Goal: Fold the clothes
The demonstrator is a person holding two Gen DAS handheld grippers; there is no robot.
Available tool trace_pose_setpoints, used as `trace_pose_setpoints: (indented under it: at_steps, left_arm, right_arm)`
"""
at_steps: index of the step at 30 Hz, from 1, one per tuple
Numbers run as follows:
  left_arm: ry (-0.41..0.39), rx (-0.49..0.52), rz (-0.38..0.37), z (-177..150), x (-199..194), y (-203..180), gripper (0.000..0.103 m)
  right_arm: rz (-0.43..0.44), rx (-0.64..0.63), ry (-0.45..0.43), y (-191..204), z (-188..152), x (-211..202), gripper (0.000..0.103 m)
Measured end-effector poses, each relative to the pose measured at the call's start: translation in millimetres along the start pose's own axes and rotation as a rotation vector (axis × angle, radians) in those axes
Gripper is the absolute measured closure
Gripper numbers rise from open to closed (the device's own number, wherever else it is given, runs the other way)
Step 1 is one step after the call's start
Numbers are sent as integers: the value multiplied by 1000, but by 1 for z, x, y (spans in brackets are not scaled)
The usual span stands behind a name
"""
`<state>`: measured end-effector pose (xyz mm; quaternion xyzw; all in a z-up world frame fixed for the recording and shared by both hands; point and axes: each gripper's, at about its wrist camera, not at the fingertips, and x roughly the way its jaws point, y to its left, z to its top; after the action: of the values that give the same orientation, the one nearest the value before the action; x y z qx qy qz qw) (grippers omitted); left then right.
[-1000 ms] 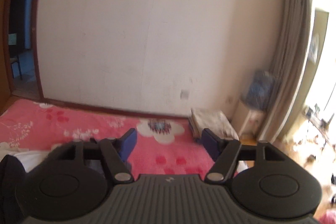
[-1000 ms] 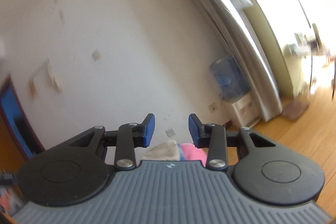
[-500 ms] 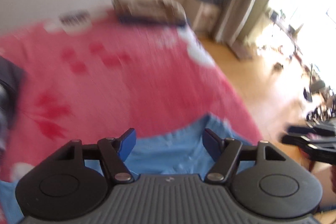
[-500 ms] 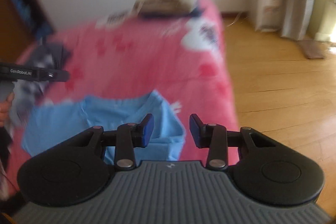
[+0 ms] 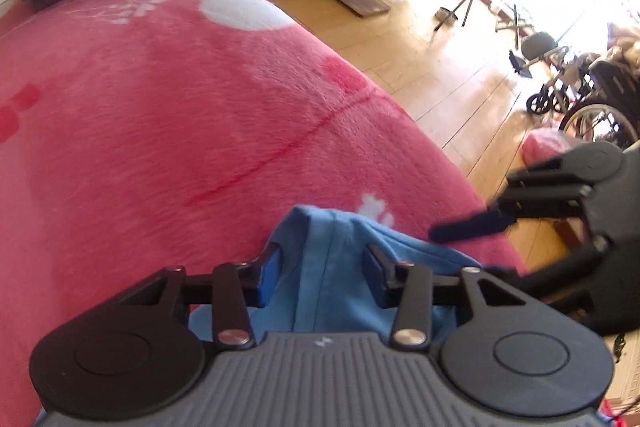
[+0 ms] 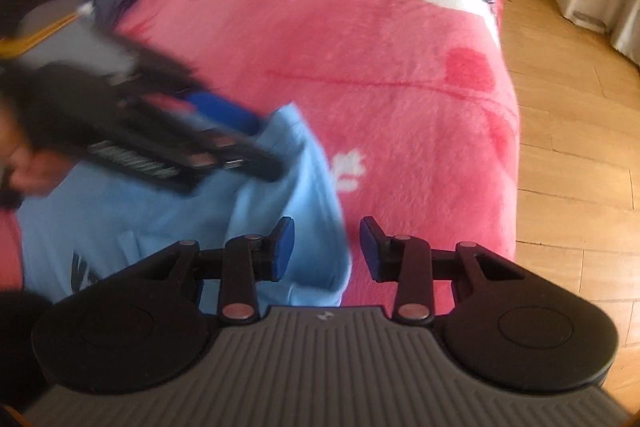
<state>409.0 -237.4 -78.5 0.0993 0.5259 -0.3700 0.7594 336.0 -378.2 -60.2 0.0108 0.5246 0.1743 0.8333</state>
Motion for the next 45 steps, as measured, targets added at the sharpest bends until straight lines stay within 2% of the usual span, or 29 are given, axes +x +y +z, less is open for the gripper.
trace_pose_setpoints:
  at_steps: [1, 2, 4, 8, 11, 15, 18, 19, 20, 21, 22, 23, 25, 28, 30, 34, 37, 39, 40, 42, 44, 45]
  left_arm:
    - [-10, 2, 8, 0, 1, -2, 73]
    - [-23, -4, 16, 1, 0, -2, 93]
    - [-52, -22, 31, 2, -2, 0, 100]
    - [-154, -55, 52, 4, -13, 2, 100]
    - [-151, -71, 67, 2, -3, 2, 100]
    - [-155, -90, 50, 1, 6, 4, 98]
    - [-143, -173, -32, 5, 1, 20, 91]
    - [-146, -206, -59, 6, -4, 26, 85]
    - [-150, -237, -81, 8, -9, 33, 67]
    - [-174, -270, -85, 9, -17, 41, 54]
    - [-223, -305, -79, 9, -29, 48, 35]
    - [-273, -341, -78, 8, -40, 57, 27]
    - [-330, -432, -100, 7, -59, 81, 26]
    - [-369, -543, -73, -3, -84, 113, 27]
    - [-349, -531, -13, -14, -99, 126, 29]
    - [-214, -389, 124, -43, -114, 133, 32]
    - [-129, -354, 169, -66, -113, 136, 33]
    - [-101, -349, 161, -79, -110, 137, 33]
    - [-88, -341, 154, -83, -108, 136, 33]
    - [-65, -318, 158, -89, -102, 133, 40]
    - [-39, -283, 194, -94, -95, 128, 60]
    - [-29, -271, 219, -96, -91, 126, 65]
  right_arm:
    - [-3, -22, 9, 2, -3, 2, 93]
    - [-35, -63, 2, 7, -7, 1, 102]
    - [-103, -147, -13, 17, -14, -2, 102]
    - [-244, -174, -142, 25, -11, -13, 103]
    - [-294, -149, -165, 19, -13, -2, 103]
    - [-349, -196, -177, 20, -25, 13, 103]
    - [-354, -189, -177, 19, -27, 16, 102]
    - [-335, -160, -173, 14, -24, 17, 102]
    - [-302, -124, -174, 7, -19, 14, 102]
    - [-269, -87, -175, 0, -15, 12, 100]
    - [-229, -43, -172, -7, -12, 8, 97]
    - [-196, -4, -166, -14, -10, 5, 95]
    - [-141, 68, -154, -28, -6, -2, 79]
    - [-121, 107, -139, -40, -4, -12, 69]
    - [-98, 84, -155, -38, -3, -24, 65]
    - [12, 6, -201, -27, 10, -37, 58]
    - [-6, -89, -174, -20, 29, -28, 55]
    - [-78, -116, -162, -21, 36, -20, 55]
    - [-56, -88, -161, -24, 39, -18, 56]
    - [-4, -25, -158, -30, 44, -15, 56]
    - [37, -27, -154, -23, 51, -6, 57]
    - [49, -38, -148, -17, 54, 0, 57]
